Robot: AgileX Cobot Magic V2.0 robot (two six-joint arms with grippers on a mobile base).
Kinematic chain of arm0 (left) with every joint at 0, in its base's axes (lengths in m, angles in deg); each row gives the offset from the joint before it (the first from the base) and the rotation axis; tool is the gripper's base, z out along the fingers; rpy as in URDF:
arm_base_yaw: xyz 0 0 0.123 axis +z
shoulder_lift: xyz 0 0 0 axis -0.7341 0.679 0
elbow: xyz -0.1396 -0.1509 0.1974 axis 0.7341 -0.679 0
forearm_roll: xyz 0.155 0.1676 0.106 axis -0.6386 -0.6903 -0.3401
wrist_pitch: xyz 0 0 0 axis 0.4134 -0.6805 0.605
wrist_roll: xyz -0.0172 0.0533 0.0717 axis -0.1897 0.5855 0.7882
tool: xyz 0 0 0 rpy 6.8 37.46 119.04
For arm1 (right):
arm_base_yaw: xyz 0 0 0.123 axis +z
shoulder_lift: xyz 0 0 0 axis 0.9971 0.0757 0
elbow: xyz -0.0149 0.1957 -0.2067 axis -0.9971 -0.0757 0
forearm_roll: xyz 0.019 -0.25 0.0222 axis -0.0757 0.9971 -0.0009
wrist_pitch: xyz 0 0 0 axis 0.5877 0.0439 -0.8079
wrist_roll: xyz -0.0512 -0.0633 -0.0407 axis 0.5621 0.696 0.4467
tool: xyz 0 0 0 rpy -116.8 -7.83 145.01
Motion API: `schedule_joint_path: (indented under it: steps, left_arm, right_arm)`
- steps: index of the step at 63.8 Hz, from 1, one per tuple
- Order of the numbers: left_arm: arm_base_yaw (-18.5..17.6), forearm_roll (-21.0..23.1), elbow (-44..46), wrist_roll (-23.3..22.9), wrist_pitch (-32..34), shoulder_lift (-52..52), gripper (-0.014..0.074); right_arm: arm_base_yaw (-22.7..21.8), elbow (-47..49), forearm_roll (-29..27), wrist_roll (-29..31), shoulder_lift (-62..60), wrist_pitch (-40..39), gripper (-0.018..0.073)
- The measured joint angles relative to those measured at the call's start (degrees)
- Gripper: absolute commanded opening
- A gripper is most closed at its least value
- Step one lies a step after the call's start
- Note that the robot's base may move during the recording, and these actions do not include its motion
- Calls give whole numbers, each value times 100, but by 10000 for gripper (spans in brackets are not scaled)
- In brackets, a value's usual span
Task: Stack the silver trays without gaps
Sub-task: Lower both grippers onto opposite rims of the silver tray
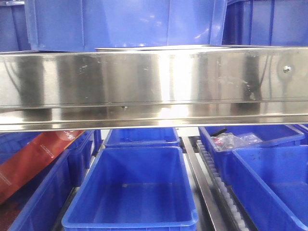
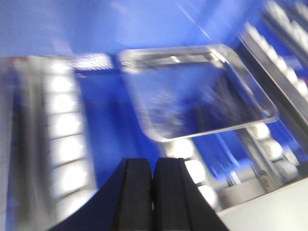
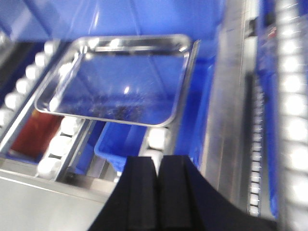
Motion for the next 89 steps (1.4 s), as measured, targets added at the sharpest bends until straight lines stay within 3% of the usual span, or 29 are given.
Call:
schedule_joint_path:
  steps: [5, 15, 24, 33, 45, 58, 65, 69, 74, 89]
  left_arm:
    - [-412, -286, 203, -163, 229, 560, -17]
    - [-1069, -1422, 960, -972, 213, 1599, -17]
    - [-1256, -2349, 1558, -1675, -50, 2257, -17]
    - [-1278, -2879, 1955, -2115, -315, 2628, -17]
    - [-1278, -2995, 2062, -2285, -480, 2854, -4]
    - [-1278, -2995, 2070, -2321, -609, 2947, 174]
    - [-1266, -2995, 2070, -2321, -633, 2955, 311]
    - [-1257, -2995, 2070, -2321, -633, 2955, 377]
    - [-1225, -2995, 2070, -2331, -633, 2955, 393]
    - [-1124, -2896, 2095, -2342, -633, 3139, 393]
  right_arm:
    - [331, 28, 208, 21, 469, -252, -77]
    - [877, 493, 634, -168, 1360, -383, -77]
    - [1023, 1106, 1080, -526, 2012, -383, -76]
    - [1080, 1730, 1427, -603, 2559, -260, -76]
    - [1080, 2253, 1481, -635, 3075, 118, -76]
    - [1080, 2312, 1494, -639, 3467, 420, -41]
    - [1080, 2312, 1504, -639, 3567, 482, 135]
    - [1080, 2312, 1504, -639, 3577, 482, 315]
    - [1080, 2322, 1504, -639, 3577, 426, 429]
    - [1080, 2322, 1525, -639, 3588, 189, 362]
